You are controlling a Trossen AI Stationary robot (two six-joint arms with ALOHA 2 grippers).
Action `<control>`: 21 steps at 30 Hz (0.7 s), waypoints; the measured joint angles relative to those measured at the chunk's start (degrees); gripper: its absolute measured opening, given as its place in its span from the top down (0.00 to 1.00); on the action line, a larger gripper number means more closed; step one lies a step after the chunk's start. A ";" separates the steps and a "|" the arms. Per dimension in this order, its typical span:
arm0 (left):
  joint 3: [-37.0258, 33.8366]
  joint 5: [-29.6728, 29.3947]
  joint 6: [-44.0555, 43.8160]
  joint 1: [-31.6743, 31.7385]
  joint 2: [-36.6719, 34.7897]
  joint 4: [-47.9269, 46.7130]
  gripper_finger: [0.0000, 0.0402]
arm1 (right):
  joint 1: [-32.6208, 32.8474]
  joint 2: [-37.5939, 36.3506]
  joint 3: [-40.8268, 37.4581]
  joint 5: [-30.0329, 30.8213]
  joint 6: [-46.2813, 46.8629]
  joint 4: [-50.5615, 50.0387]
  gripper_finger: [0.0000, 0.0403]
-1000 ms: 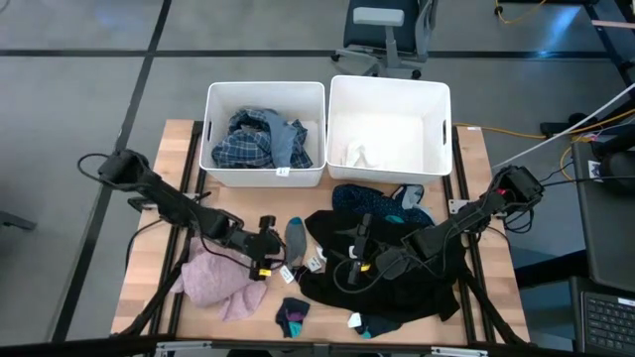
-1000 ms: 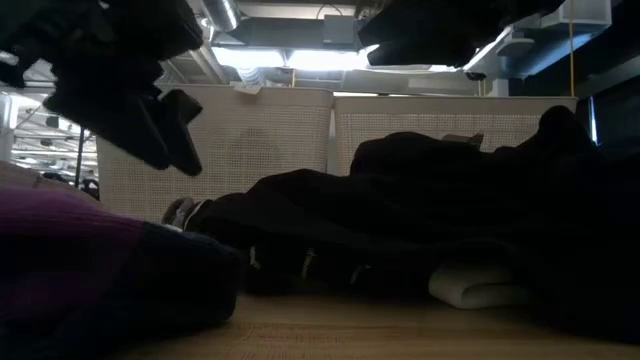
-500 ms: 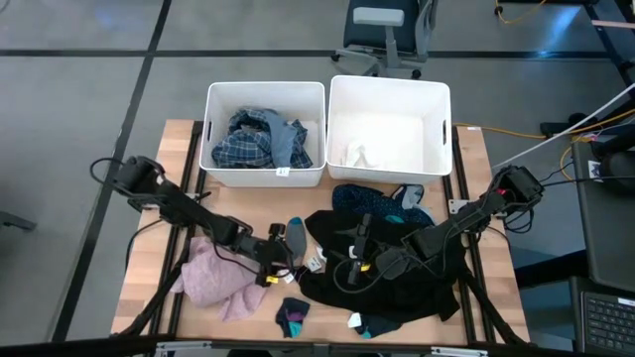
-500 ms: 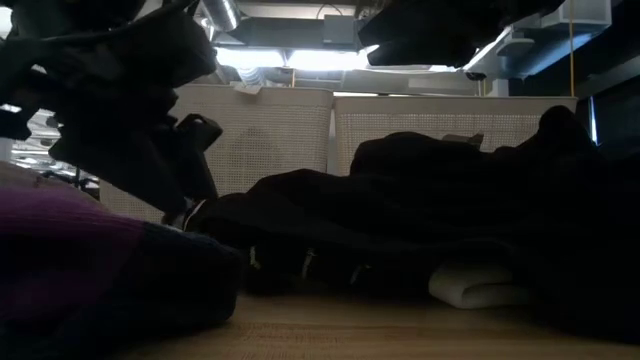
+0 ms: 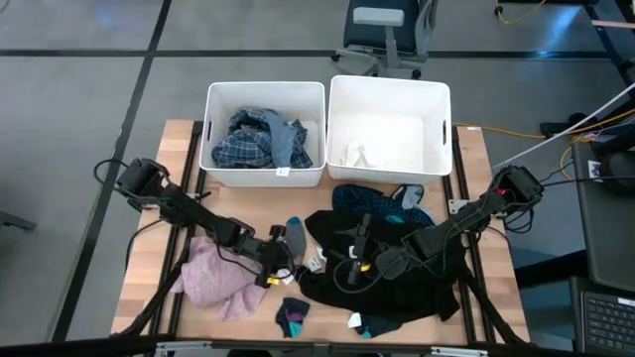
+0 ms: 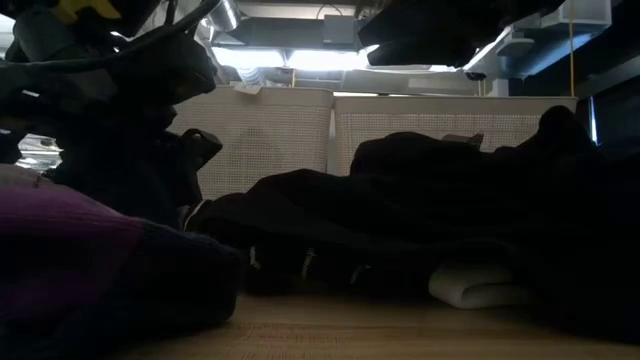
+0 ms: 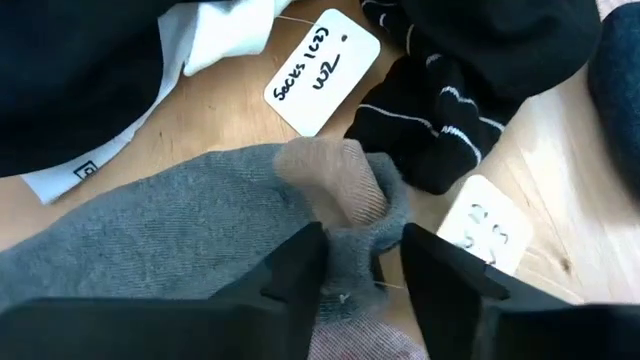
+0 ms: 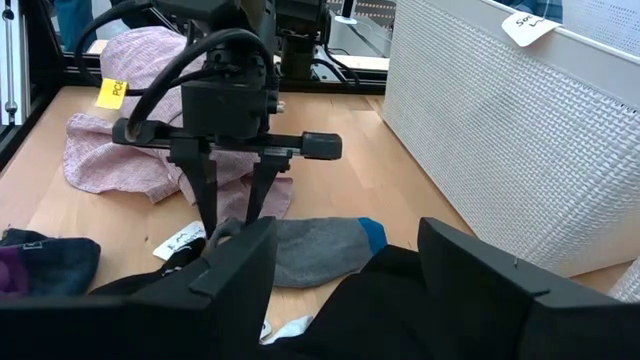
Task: Sort clothes
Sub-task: Put the gray sock into the left white bin
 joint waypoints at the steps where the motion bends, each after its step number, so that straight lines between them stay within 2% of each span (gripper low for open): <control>1: 0.00 0.00 0.00 0.05 0.00 0.00 0.73 | 0.00 0.00 0.00 0.00 0.00 0.00 0.39; 10: 0.00 -0.04 3.12 0.39 0.00 -0.04 0.97 | 0.00 0.00 0.00 0.00 -0.02 -0.02 0.39; 21: 0.00 -1.66 3.28 -0.79 -2.57 -1.05 0.97 | 0.01 0.00 0.00 0.01 -0.02 -0.04 0.39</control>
